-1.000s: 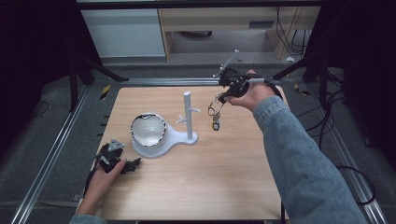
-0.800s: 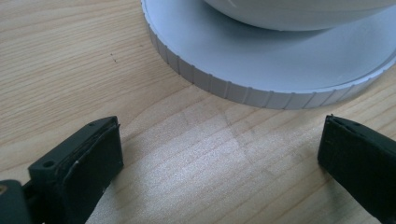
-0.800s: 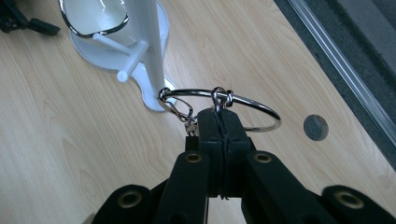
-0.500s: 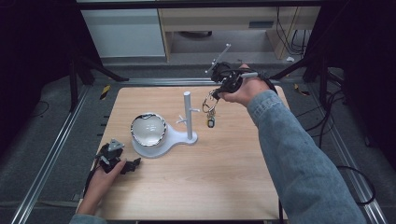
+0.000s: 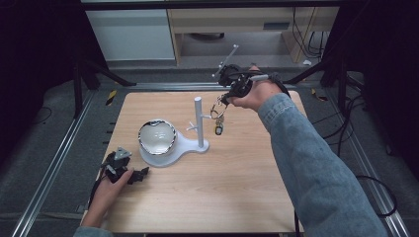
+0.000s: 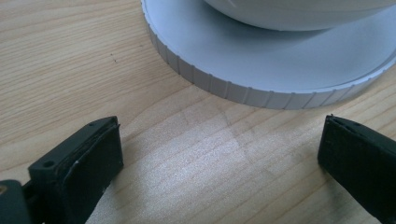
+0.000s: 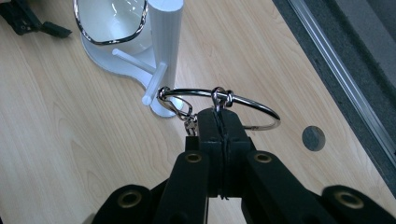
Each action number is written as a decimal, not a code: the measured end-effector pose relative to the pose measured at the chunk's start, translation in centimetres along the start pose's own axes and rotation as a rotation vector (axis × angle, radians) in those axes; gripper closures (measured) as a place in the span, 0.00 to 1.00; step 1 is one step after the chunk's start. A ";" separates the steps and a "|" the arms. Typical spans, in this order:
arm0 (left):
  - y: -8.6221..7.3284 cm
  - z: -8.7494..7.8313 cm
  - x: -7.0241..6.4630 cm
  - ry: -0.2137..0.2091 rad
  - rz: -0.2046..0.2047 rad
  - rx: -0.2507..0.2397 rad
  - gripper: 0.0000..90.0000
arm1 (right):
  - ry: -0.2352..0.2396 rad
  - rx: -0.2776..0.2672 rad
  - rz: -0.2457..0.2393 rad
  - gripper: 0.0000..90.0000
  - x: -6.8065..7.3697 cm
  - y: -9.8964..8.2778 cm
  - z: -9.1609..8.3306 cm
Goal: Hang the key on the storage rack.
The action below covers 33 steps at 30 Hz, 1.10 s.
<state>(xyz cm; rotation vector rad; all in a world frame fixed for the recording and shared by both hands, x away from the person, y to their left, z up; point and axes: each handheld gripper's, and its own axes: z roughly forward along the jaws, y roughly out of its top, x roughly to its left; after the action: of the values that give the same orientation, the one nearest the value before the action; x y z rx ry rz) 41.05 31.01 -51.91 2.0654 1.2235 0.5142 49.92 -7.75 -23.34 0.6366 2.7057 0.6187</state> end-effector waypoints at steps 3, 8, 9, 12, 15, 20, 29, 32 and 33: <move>0.0 0.0 0.0 0.000 0.000 0.000 0.00 | 0.004 -0.004 -0.001 1.00 0.2 0.2 0.1; 0.0 0.0 0.0 0.000 0.000 0.000 0.00 | 0.000 -0.005 0.000 1.00 0.2 0.2 -0.1; 0.0 0.0 0.0 0.000 0.001 0.000 0.00 | 0.000 -0.006 -0.004 1.00 0.2 0.1 -0.2; 0.0 0.0 0.0 0.000 0.001 0.000 0.00 | -0.003 -0.009 -0.006 1.00 0.2 -0.2 -0.4; 0.0 0.0 0.0 0.000 0.001 0.000 0.00 | -0.009 -0.008 -0.003 1.00 0.3 -0.4 -0.9; 0.0 0.0 0.0 0.000 0.001 0.000 0.00 | -0.006 -0.008 -0.007 1.00 0.7 -0.8 -1.6; 0.0 0.0 0.0 0.000 0.000 0.000 0.00 | 0.019 0.003 -0.035 1.00 1.7 -0.6 -1.0; 0.0 0.0 0.0 0.000 0.001 0.000 0.00 | 0.026 0.014 -0.044 1.00 1.9 -0.3 -0.4; 0.0 0.0 0.0 0.000 0.001 0.000 0.00 | 0.028 0.017 -0.043 1.00 1.9 -0.2 -0.3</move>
<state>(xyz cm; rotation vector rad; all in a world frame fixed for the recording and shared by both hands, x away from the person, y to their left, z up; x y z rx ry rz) 41.05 31.02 -51.91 2.0660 1.2229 0.5147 48.10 -7.11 -23.52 0.5762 2.7454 0.5988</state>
